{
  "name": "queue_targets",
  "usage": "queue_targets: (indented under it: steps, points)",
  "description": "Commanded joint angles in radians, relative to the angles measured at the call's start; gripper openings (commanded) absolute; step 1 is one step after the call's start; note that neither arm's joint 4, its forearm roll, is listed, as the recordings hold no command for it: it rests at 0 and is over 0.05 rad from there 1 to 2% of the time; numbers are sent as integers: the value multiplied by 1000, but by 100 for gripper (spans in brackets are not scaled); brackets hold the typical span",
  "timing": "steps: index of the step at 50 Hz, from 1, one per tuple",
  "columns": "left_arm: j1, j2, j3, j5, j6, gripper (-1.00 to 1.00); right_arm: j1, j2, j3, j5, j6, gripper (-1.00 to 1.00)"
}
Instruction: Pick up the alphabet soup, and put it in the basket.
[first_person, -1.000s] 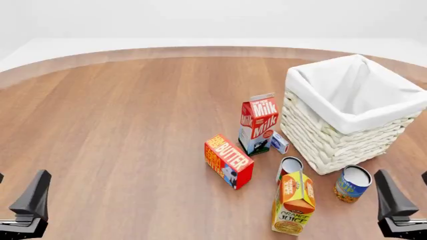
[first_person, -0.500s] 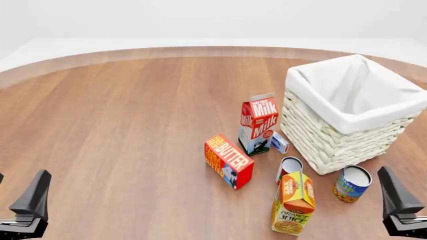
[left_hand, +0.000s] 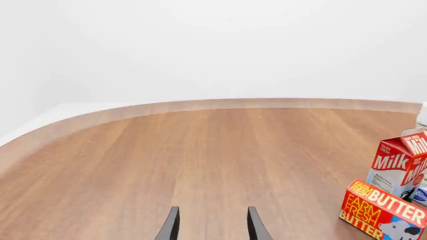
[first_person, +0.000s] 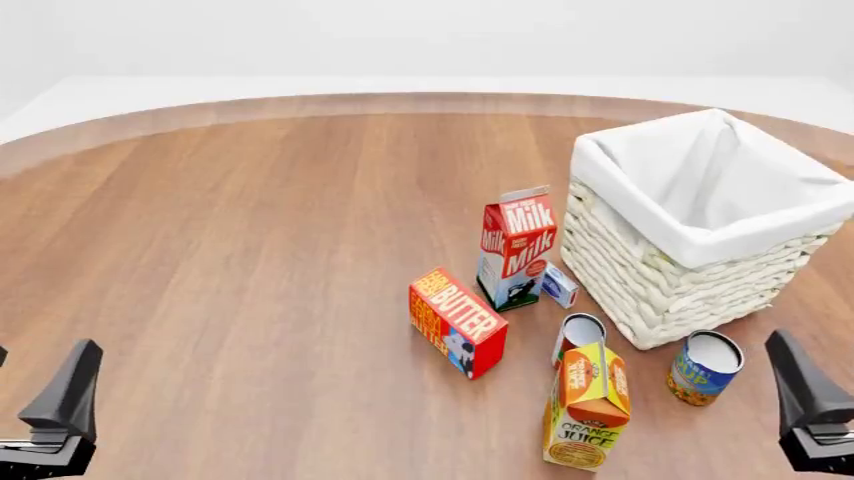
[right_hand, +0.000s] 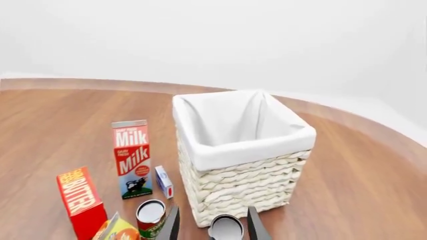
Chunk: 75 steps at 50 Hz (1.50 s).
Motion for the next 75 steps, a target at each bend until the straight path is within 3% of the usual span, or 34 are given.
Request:
queue_targets:
  steps: [1, 11, 43, 75]
  points:
    - [0, 0, 0, 0, 0, 100, -13, 8, -17, 54, -16, 100]
    - [0, 0, 0, 0, 0, 100, -34, 13, -16, 77, -20, 100]
    - [0, 0, 0, 0, 0, 100, -77, 142, 84, -49, -28, 100]
    - [0, 0, 0, 0, 0, 100, -104, 476, 155, -374, -13, 100]
